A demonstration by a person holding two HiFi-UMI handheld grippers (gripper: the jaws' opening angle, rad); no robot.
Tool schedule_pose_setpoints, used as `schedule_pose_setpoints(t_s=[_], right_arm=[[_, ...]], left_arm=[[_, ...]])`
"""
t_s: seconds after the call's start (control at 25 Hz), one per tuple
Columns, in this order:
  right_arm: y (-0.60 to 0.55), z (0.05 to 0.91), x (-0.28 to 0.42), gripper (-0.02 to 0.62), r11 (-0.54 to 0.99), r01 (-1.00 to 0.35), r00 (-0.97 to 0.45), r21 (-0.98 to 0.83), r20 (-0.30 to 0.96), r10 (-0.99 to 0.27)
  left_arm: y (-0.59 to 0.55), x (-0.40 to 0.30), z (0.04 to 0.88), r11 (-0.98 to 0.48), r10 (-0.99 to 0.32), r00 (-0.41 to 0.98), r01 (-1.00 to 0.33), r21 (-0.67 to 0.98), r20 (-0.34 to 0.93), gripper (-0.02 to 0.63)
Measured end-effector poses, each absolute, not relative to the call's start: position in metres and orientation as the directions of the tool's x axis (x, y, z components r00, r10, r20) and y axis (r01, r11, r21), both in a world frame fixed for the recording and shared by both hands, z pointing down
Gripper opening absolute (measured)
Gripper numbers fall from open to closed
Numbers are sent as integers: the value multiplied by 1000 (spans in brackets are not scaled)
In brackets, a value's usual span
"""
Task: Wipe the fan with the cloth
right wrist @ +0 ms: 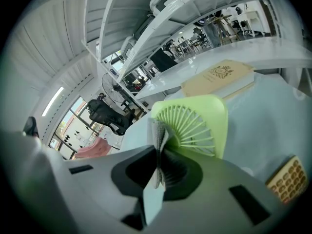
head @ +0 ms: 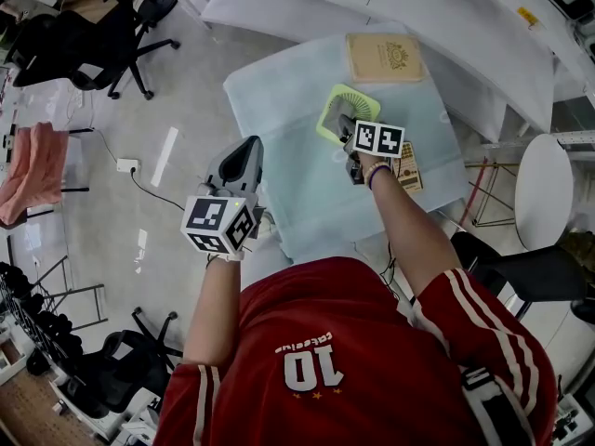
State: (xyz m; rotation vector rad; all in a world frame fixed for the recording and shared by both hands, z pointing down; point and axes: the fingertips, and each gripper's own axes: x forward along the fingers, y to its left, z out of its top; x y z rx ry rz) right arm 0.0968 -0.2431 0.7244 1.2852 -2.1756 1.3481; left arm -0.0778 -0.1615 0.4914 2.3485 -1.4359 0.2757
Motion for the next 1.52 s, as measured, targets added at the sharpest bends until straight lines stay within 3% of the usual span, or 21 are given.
schedule_pose_setpoints(t_s=[1.52], right_arm=[[-220, 728, 146, 20, 102, -819, -511, -564, 638, -576]], left_arm=[[-153, -44, 488, -483, -780, 520, -854, 193, 349, 5]])
